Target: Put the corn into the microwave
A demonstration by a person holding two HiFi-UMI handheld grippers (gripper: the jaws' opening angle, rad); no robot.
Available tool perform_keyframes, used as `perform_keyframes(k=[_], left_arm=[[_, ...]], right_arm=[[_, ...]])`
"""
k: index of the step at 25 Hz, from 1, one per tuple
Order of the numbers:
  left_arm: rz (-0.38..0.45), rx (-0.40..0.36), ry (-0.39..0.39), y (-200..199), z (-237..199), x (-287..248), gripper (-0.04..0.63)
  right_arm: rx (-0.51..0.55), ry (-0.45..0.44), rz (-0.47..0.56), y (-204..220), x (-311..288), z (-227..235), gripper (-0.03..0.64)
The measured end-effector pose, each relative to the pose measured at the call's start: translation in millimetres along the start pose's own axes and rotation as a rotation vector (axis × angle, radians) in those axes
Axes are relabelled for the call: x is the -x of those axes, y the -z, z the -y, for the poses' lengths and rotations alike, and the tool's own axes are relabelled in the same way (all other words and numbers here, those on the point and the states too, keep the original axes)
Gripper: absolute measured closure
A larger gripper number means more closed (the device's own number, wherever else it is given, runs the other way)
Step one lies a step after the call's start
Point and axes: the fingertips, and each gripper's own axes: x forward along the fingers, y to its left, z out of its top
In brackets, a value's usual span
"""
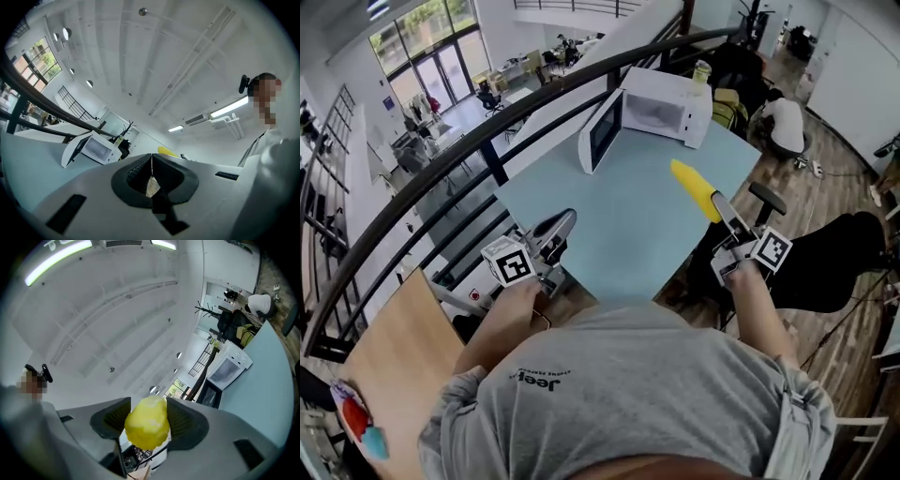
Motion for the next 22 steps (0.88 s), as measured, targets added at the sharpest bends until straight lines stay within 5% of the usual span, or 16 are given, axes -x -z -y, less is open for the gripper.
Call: perform_keyframes(k=[12,22], left_arm=[[-0.019,0.049,0.062,-23.7,-90.0,28.4,0.575],[0.003,0.056,0.053,-34.6,-123.9,7.4,0.575]], right_arm=[[0.002,0.082,-0.015,42.8,-80.1,6.8,0.368],[-0.001,0.069,-0.046,32.8,-118.9,36.7,0.368]])
